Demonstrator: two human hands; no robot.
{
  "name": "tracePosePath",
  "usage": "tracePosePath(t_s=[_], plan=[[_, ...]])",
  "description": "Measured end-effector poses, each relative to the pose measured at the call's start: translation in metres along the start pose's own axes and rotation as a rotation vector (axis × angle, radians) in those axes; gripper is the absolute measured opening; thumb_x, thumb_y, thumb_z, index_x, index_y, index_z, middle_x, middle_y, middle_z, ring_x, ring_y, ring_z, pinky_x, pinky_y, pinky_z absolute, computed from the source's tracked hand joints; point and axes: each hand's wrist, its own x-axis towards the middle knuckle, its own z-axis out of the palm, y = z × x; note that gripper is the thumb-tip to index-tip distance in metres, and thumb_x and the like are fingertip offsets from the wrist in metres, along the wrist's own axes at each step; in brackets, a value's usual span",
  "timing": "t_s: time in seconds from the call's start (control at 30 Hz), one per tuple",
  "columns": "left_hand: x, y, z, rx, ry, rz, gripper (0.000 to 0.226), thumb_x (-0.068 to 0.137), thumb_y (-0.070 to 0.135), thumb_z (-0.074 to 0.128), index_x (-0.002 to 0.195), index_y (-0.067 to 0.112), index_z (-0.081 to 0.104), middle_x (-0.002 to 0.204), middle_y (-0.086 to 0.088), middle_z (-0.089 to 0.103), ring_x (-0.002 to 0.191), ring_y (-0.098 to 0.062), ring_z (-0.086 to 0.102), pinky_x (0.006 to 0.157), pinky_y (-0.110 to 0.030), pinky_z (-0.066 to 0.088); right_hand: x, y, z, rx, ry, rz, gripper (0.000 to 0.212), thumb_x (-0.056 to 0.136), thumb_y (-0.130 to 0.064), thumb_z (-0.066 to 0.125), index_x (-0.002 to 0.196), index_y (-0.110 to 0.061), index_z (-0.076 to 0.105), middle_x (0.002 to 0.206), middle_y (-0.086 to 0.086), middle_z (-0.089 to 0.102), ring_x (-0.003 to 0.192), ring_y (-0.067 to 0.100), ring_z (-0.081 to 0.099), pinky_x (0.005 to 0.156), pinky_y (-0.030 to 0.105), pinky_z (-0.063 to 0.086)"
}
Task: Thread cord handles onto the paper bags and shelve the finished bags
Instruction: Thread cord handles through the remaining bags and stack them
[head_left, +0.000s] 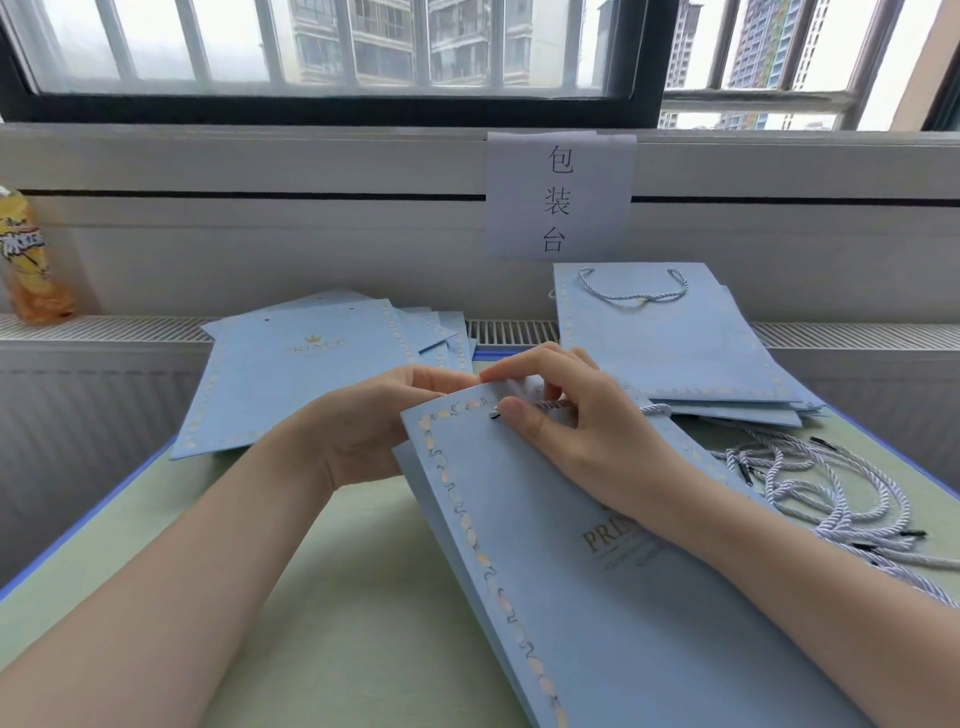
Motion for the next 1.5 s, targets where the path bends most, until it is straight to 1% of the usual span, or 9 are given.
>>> tracePosePath(t_s=[0.13,0.33,0.5,0.7,0.8,1.13,1.3,1.4,1.5], plan=[[-0.001,0.002,0.000,0.060,0.038,-0.031,0.030,0.070,0.008,0.074,0.100,0.003,0.072,0.085,-0.013,0.071,0.069,-0.022,0.069,0.060,-0.028,0.056,-0.001,-0.001,-0.001,0.058,-0.036,0.039,0.017,0.086,-0.024,0.067,0.093,-0.036,0.056,0.082,-0.041,0.048,0.075,-0.009,0.042,0.071,0.007,0.035],[-0.006,0.009,0.006,0.176,-0.044,-0.132,0.026,0.081,-0.001,0.051,0.087,0.006,0.075,0.083,-0.009,0.073,0.069,-0.017,0.071,0.061,-0.023,0.056,-0.002,-0.003,0.007,0.009,0.005,-0.107,0.010,0.083,-0.038,0.058,0.083,-0.029,0.057,0.093,-0.007,0.059,0.089,0.020,0.047,0.076,0.017,0.035],[-0.007,0.011,0.009,0.151,0.024,-0.075,0.021,0.078,0.002,0.052,0.080,0.010,0.071,0.074,-0.007,0.069,0.060,-0.015,0.066,0.054,-0.022,0.053,0.000,0.001,-0.001,-0.031,0.036,-0.110,0.016,0.089,-0.036,0.054,0.090,-0.020,0.058,0.098,-0.004,0.056,0.083,0.006,0.046,0.073,0.013,0.035],[-0.009,0.013,0.005,0.135,0.124,-0.035,0.018,0.071,0.004,0.049,0.071,0.013,0.065,0.067,-0.004,0.063,0.049,-0.013,0.059,0.044,-0.019,0.045,0.005,0.013,-0.025,-0.485,0.014,-0.295,0.034,0.092,-0.040,0.046,0.080,-0.010,0.056,0.088,0.002,0.054,0.065,0.024,0.051,0.057,0.035,0.045],[-0.009,0.012,-0.004,0.129,0.167,-0.021,0.016,0.063,0.010,0.059,0.078,0.012,0.062,0.074,-0.006,0.063,0.054,-0.016,0.059,0.048,-0.022,0.046,0.009,0.018,-0.034,-0.606,0.078,-0.328,0.037,0.096,-0.037,0.039,0.076,-0.010,0.056,0.072,0.000,0.054,0.060,0.023,0.048,0.061,0.033,0.041],[-0.004,0.016,-0.002,0.153,0.280,-0.032,0.014,0.072,0.015,0.052,0.072,0.015,0.066,0.070,-0.004,0.063,0.054,-0.014,0.060,0.048,-0.021,0.048,0.012,0.030,-0.047,-0.797,0.314,-0.110,0.023,0.093,-0.024,0.048,0.086,-0.007,0.061,0.081,0.007,0.053,0.070,0.030,0.050,0.065,0.031,0.035],[-0.004,0.012,0.008,0.564,0.403,-0.249,0.031,0.083,0.049,0.061,0.074,0.019,0.065,0.059,0.004,0.051,0.051,-0.012,0.043,0.050,-0.023,0.035,0.013,0.031,-0.057,-0.481,0.400,0.188,0.029,0.095,-0.020,0.039,0.090,-0.004,0.062,0.060,0.000,0.052,0.060,0.031,0.049,0.062,0.039,0.043],[0.001,0.005,0.015,1.034,0.415,-0.349,0.043,0.092,0.053,0.046,0.064,0.020,0.048,0.052,0.012,0.040,0.046,-0.006,0.036,0.052,-0.023,0.031,0.018,0.028,-0.060,-0.108,0.400,0.254,0.027,0.095,0.000,0.040,0.090,-0.006,0.065,0.066,-0.007,0.057,0.056,0.008,0.055,0.061,0.022,0.050],[0.009,0.000,0.020,1.266,0.468,-0.380,0.046,0.095,0.052,0.040,0.063,0.019,0.040,0.056,0.006,0.039,0.053,-0.011,0.039,0.058,-0.027,0.031,0.019,0.022,-0.057,0.306,0.287,0.351,0.037,0.093,0.011,0.038,0.094,-0.012,0.067,0.076,0.000,0.063,0.070,0.008,0.064,0.070,0.018,0.053]])
